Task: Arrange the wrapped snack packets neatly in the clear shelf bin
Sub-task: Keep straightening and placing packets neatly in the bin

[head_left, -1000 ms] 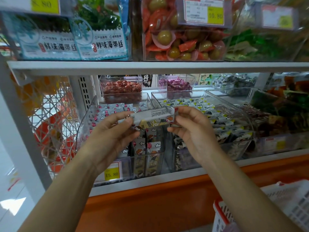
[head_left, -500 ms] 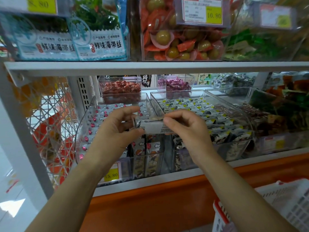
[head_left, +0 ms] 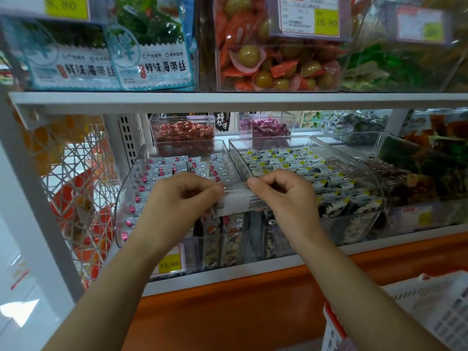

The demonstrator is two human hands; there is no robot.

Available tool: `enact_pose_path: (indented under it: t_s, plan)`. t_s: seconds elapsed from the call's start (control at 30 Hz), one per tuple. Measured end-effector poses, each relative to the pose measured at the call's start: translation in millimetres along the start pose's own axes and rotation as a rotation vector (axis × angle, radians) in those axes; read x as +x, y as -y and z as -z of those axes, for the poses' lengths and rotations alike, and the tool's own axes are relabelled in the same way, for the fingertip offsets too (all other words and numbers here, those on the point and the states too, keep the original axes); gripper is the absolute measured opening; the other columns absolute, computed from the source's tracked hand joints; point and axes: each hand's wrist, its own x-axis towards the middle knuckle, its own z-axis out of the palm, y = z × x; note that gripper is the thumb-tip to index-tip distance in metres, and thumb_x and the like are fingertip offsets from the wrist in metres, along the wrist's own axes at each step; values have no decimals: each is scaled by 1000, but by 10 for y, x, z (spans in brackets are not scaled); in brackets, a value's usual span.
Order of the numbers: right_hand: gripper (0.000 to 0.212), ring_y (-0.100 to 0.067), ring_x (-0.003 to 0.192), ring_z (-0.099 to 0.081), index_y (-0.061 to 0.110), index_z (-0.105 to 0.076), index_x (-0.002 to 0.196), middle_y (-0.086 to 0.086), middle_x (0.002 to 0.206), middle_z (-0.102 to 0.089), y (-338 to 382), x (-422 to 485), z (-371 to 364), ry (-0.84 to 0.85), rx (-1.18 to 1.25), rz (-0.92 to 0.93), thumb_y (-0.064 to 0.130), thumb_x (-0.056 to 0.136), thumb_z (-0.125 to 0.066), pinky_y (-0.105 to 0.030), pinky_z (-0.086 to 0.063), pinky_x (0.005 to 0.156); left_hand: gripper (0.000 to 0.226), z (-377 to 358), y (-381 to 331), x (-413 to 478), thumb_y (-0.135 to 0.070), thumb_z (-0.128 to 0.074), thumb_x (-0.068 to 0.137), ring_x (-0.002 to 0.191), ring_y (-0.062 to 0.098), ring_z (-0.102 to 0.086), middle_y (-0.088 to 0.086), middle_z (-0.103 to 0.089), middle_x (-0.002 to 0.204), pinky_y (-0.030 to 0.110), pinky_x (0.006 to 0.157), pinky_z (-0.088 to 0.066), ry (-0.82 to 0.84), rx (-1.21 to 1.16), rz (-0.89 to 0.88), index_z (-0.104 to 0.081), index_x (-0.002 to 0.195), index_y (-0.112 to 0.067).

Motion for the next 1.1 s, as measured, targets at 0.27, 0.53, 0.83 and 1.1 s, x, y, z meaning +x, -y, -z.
enact_pose_path:
  t_s: [0.27, 0.53, 0.83, 1.1]
  plan:
    - [21, 2, 58, -54, 23, -62, 64, 17, 60, -59, 10, -14, -29, 65, -20, -1, 16, 83, -67, -8, -40, 56, 15, 83, -4, 8, -11, -61, 86, 59, -6, -62, -16, -63, 66, 4, 50, -43, 13, 180, -78, -71, 77, -18]
    - [13, -3, 64, -58, 20, -66, 71, 10, 66, -63, 34, -40, -43, 25, -48, -17, 19, 83, -68, -19, -49, 62, 15, 63, 19, 21, -12, -58, 88, 58, 0, -64, -11, -67, 66, 7, 50, -46, 5, 54, -26, -70, 79, -15]
    - [13, -14, 61, -68, 16, -71, 68, 2, 63, -69, 99, 61, 120, 160, 60, -176, 22, 79, -69, -30, -57, 49, 42, 23, 52, 17, -17, -67, 83, 93, -6, -57, -14, -55, 106, 6, 64, -49, 77, 73, -9, -52, 117, -35]
    - [16, -22, 66, -71, 19, -75, 64, -4, 71, -73, 96, 119, 273, 348, 212, -297, 29, 70, -65, -27, -57, 48, 33, 16, 43, 27, -14, -58, 88, 78, -5, -60, -9, -64, 100, 4, 54, -42, 70, -5, 3, -56, 108, -41]
